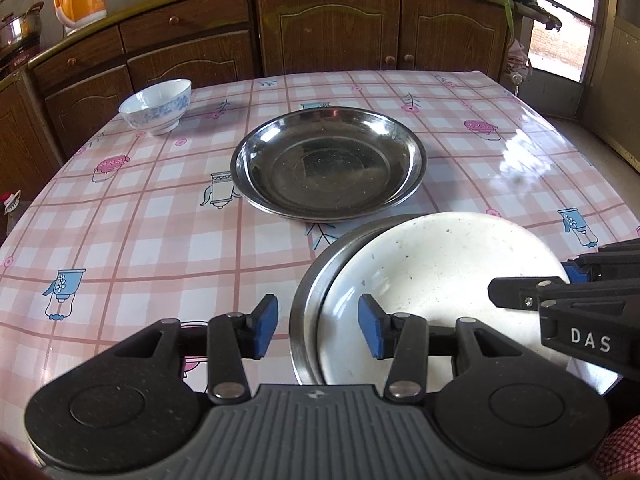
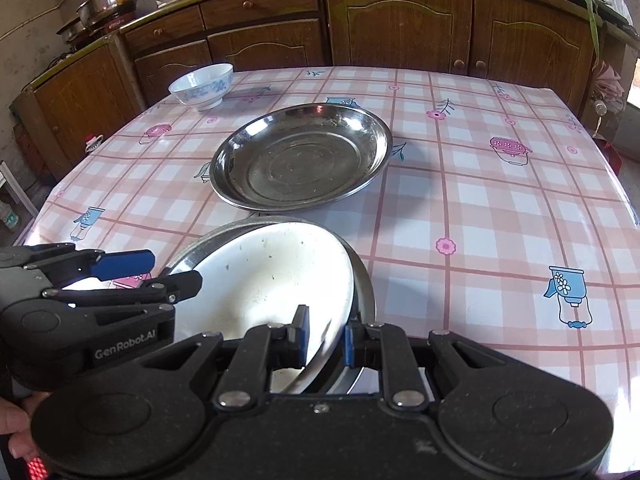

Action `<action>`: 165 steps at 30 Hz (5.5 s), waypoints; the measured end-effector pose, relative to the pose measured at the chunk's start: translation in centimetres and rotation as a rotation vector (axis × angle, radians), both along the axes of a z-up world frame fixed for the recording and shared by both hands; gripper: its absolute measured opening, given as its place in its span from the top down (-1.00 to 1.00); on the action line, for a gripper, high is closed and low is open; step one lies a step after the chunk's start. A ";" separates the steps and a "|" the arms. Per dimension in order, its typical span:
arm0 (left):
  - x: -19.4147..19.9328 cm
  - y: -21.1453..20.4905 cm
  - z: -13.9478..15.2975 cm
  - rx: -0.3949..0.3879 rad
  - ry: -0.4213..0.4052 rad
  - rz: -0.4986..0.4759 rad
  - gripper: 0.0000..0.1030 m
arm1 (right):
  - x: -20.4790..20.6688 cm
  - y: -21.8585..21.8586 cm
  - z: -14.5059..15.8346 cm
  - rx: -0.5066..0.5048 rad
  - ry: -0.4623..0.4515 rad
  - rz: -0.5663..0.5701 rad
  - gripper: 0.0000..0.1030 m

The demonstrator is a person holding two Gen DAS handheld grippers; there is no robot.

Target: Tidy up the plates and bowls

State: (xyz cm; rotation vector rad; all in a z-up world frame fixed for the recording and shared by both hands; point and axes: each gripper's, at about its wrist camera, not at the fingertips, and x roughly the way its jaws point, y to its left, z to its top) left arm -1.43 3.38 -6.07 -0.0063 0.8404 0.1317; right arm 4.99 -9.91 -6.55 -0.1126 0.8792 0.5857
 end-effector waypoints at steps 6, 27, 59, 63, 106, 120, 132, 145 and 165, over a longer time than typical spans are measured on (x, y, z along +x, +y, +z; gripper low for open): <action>0.4 0.6 -1.2 -0.019 0.046 0.012 0.09 | -0.1 0.2 0.0 -0.012 -0.006 0.004 0.56; 0.3 0.8 -1.4 -0.030 0.043 0.016 -0.26 | 0.0 -1.1 1.7 -0.017 -0.076 -0.040 0.23; -0.9 6.6 4.8 -0.099 -0.089 0.162 -0.69 | 0.4 4.1 5.7 0.126 -0.058 0.055 0.17; -0.7 7.9 5.4 -0.091 -0.101 0.193 -0.70 | 0.8 5.6 6.6 0.140 -0.068 0.072 0.16; 7.0 20.9 6.0 -0.073 -0.133 0.367 -0.78 | 10.0 22.1 7.9 0.200 -0.078 0.141 0.10; 15.8 26.5 5.5 -0.018 -0.111 0.331 -0.77 | 19.0 27.7 7.0 0.198 -0.085 0.096 0.10; 22.8 30.4 3.4 -0.071 -0.089 0.326 -0.64 | 26.8 33.4 3.3 0.189 0.027 0.052 0.10; 26.2 32.5 0.0 -0.131 -0.039 0.329 -0.16 | 30.9 37.1 -1.0 0.146 0.105 0.039 0.09; 23.9 30.3 0.3 -0.209 -0.117 0.267 0.57 | 28.3 36.1 -0.7 0.213 0.120 0.078 0.37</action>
